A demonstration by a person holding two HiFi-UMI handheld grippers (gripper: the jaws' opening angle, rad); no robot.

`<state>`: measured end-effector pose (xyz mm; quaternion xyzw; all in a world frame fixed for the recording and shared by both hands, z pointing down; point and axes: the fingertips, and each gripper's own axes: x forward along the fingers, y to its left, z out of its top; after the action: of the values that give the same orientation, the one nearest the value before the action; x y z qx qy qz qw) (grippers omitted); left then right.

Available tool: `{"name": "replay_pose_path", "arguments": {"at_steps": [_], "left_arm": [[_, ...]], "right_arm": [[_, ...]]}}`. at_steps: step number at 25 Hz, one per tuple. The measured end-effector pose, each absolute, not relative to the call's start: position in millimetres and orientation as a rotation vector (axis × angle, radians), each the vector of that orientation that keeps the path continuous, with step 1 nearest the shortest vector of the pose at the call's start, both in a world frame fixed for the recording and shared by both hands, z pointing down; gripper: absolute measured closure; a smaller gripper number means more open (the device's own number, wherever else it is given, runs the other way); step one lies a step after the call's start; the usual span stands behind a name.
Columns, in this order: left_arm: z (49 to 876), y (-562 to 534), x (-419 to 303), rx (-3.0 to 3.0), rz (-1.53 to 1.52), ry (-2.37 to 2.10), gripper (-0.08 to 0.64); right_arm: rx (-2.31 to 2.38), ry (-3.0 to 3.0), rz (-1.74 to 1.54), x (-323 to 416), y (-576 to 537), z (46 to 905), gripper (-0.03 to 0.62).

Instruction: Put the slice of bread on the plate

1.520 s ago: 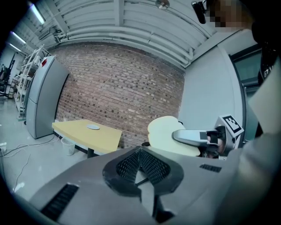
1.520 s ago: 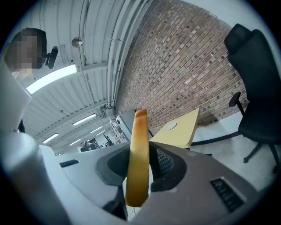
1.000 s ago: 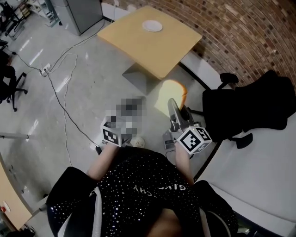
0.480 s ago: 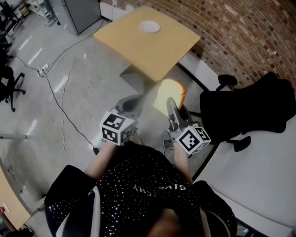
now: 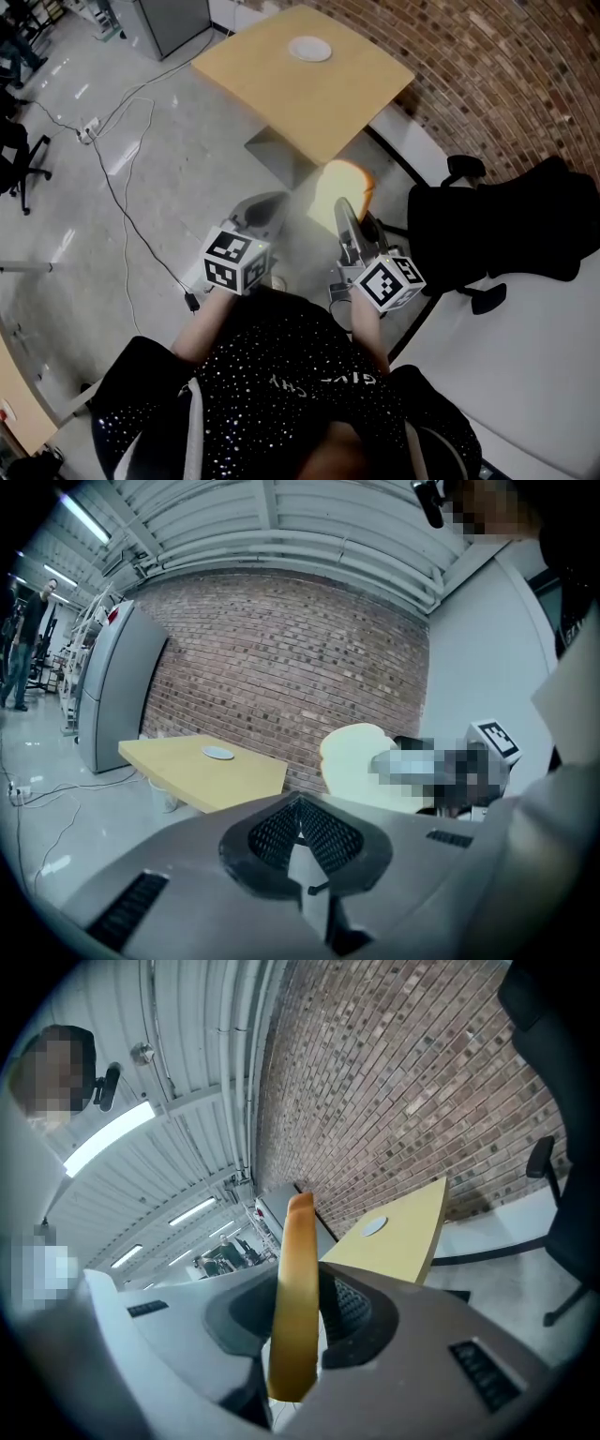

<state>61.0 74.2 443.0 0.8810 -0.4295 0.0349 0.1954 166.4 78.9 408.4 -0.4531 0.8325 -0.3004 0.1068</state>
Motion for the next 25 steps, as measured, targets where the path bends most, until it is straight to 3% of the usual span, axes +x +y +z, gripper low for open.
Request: {"name": "replay_pose_path", "arguments": {"at_steps": [25], "left_arm": [[434.2,-141.1,36.0,2.460,0.069,-1.159,0.552]], "right_arm": [[-1.401,2.420,-0.968,143.7,-124.1,413.3,0.499]]}}
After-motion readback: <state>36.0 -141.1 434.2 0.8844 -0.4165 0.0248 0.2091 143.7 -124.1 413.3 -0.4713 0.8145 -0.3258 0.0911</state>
